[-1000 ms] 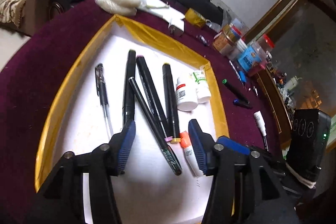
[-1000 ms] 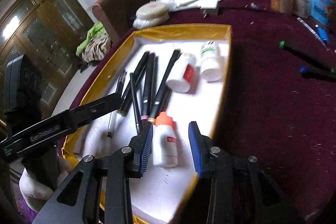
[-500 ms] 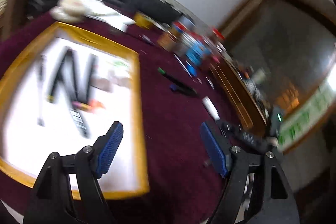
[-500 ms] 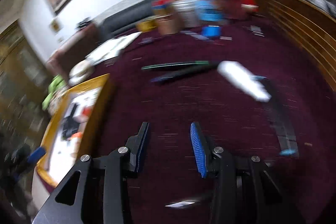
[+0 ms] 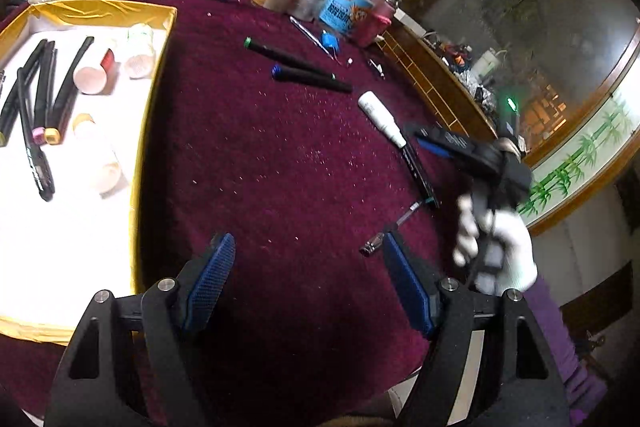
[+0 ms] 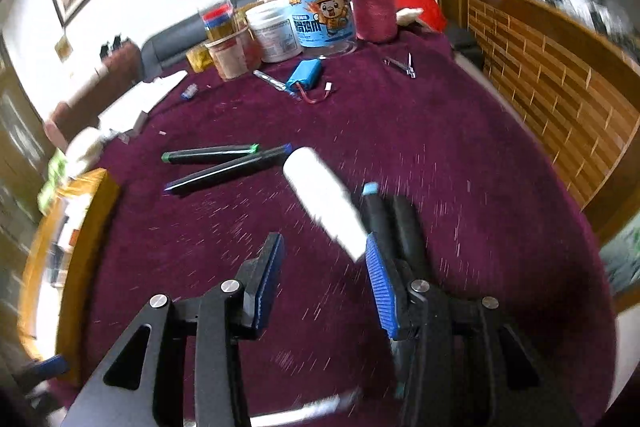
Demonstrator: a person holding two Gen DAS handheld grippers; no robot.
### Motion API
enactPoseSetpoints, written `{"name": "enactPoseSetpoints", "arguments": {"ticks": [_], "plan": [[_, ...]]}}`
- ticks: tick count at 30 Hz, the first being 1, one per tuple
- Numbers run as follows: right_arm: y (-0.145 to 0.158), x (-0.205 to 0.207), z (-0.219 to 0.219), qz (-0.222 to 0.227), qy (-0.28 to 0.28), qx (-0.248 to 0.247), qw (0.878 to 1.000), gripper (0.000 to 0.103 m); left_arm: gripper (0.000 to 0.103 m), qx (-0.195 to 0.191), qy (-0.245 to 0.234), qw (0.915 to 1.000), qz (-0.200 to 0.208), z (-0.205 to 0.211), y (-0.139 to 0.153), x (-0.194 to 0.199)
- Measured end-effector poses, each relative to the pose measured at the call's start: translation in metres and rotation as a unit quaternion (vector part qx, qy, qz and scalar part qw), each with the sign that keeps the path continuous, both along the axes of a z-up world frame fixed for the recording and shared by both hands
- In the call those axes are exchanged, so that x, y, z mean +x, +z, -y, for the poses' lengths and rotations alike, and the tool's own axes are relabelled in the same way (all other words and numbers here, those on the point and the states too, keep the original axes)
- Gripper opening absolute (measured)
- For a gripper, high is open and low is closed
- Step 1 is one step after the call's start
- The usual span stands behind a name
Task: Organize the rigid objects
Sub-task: 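Grasp the white spray bottle with the right tool while the left tool grasps a clear pen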
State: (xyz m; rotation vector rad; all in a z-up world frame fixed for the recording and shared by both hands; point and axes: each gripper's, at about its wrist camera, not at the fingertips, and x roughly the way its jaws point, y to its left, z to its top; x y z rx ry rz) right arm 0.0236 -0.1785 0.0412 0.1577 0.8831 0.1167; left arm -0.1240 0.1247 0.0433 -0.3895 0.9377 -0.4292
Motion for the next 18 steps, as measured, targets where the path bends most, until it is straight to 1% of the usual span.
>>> {"name": "enactPoseSetpoints", "arguments": {"ticks": [2, 4, 7, 9, 11, 13, 14, 16, 18], "plan": [[-0.003, 0.020, -0.007, -0.001, 0.006, -0.032, 0.999, 0.038, 0.076, 0.005, -0.005, 1.0000, -0.003, 0.005, -0.002, -0.001], [-0.008, 0.033, -0.009, -0.005, 0.009, -0.046, 0.999, 0.038, 0.076, 0.012, -0.006, 0.9999, -0.002, 0.008, -0.002, -0.003], [-0.017, 0.051, -0.015, -0.025, 0.017, -0.054, 0.998, 0.038, 0.076, 0.017, -0.005, 0.9998, -0.003, 0.009, -0.004, -0.003], [-0.022, 0.059, -0.016, -0.032, 0.018, -0.052, 0.998, 0.038, 0.076, 0.019, -0.006, 0.9998, -0.003, 0.010, -0.004, -0.003], [-0.026, 0.066, -0.023, -0.038, 0.024, -0.063, 0.997, 0.038, 0.076, 0.021, -0.010, 0.9997, -0.003, 0.012, -0.003, -0.004], [-0.030, 0.067, -0.031, -0.054, 0.031, -0.075, 0.995, 0.026, 0.076, 0.023, -0.015, 0.9996, -0.002, 0.015, -0.003, -0.004], [-0.029, 0.066, -0.033, -0.055, 0.033, -0.074, 0.995, 0.026, 0.076, 0.025, -0.018, 0.9995, -0.001, 0.017, -0.003, -0.005], [-0.028, 0.057, -0.034, -0.063, 0.048, -0.050, 0.996, 0.026, 0.076, 0.031, -0.025, 0.9992, 0.003, 0.023, -0.002, -0.006], [-0.028, 0.048, -0.034, -0.070, 0.054, -0.042, 0.995, 0.026, 0.076, 0.040, -0.035, 0.9985, 0.009, 0.030, -0.002, -0.006]]}}
